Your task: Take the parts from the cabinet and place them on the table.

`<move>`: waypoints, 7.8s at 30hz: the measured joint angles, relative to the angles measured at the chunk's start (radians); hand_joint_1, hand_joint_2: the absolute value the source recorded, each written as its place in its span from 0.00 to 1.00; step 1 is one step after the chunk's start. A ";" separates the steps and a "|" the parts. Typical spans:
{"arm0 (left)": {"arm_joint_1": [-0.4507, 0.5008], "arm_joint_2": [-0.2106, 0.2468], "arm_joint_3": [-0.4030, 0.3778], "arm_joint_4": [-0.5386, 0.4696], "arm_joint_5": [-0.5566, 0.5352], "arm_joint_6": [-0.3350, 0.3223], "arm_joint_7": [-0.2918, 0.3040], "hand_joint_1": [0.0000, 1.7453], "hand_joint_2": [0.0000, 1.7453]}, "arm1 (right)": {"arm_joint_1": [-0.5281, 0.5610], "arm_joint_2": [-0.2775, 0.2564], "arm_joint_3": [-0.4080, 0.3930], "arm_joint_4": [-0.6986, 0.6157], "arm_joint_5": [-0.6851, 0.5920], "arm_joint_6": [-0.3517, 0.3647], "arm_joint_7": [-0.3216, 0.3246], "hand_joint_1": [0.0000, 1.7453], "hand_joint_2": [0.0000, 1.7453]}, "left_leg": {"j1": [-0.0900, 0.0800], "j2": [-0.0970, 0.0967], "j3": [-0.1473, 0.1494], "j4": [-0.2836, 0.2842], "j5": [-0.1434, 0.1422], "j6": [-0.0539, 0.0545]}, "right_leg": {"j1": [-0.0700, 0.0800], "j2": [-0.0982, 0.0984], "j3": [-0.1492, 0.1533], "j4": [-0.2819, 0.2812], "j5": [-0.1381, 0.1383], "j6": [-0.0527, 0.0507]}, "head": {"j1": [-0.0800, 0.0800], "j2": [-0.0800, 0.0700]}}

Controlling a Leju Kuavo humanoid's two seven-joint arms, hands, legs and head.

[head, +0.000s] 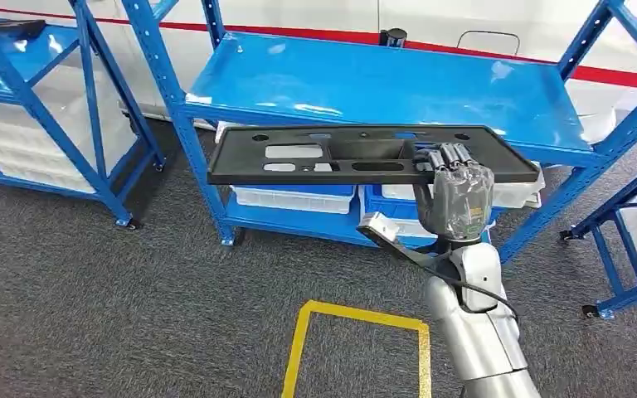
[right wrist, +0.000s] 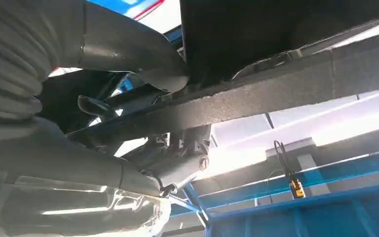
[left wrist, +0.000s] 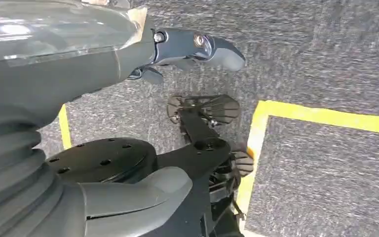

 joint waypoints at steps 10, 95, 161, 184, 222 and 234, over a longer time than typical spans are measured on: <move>0.002 -0.003 0.001 0.000 0.006 0.000 -0.004 0.00 1.00 | 0.033 -0.010 0.003 -0.034 -0.013 -0.022 -0.016 1.00 1.00 | -0.015 -0.001 -0.067 0.016 0.058 -0.024 | 0.016 0.002 0.181 -0.191 0.033 0.007 | 0.000 0.000; 0.020 0.003 0.032 0.000 0.009 0.011 -0.016 0.00 1.00 | 0.035 -0.004 -0.009 0.013 -0.158 -0.001 -0.040 1.00 1.00 | 0.004 0.018 0.008 -0.003 -0.004 -0.008 | 0.006 0.018 -0.066 0.103 -0.002 0.008 | 0.011 0.000; 0.048 -0.012 0.058 0.000 0.048 0.087 0.034 0.00 1.00 | -0.222 -0.052 -0.045 0.450 -0.235 -0.031 -0.120 1.00 1.00 | 0.004 0.070 -0.022 0.022 0.001 -0.009 | 0.002 -0.006 -0.005 0.000 0.065 0.029 | 0.021 0.000; 0.045 -0.009 0.058 0.000 0.040 0.085 0.027 0.00 1.00 | -0.250 -0.016 -0.024 0.485 -0.208 -0.032 -0.094 1.00 1.00 | 0.008 -0.036 -0.005 0.007 0.005 -0.019 | 0.010 0.114 0.034 -0.158 0.133 0.001 | -0.002 0.000; 0.047 -0.005 0.058 0.000 0.005 0.063 0.011 0.00 1.00 | -0.200 -0.018 -0.059 0.431 -0.138 -0.016 -0.054 1.00 1.00 | 0.003 0.065 0.004 -0.011 0.005 -0.017 | -0.014 -0.005 -0.019 -0.006 0.067 0.040 | 0.008 0.000; 0.045 -0.003 0.058 0.000 0.012 0.066 0.010 0.00 1.00 | -0.192 -0.008 -0.070 0.420 -0.136 -0.006 -0.059 1.00 1.00 | 0.015 -0.001 -0.149 0.343 -0.185 -0.066 | 0.006 0.037 0.064 -0.165 0.113 -0.012 | -0.015 0.000</move>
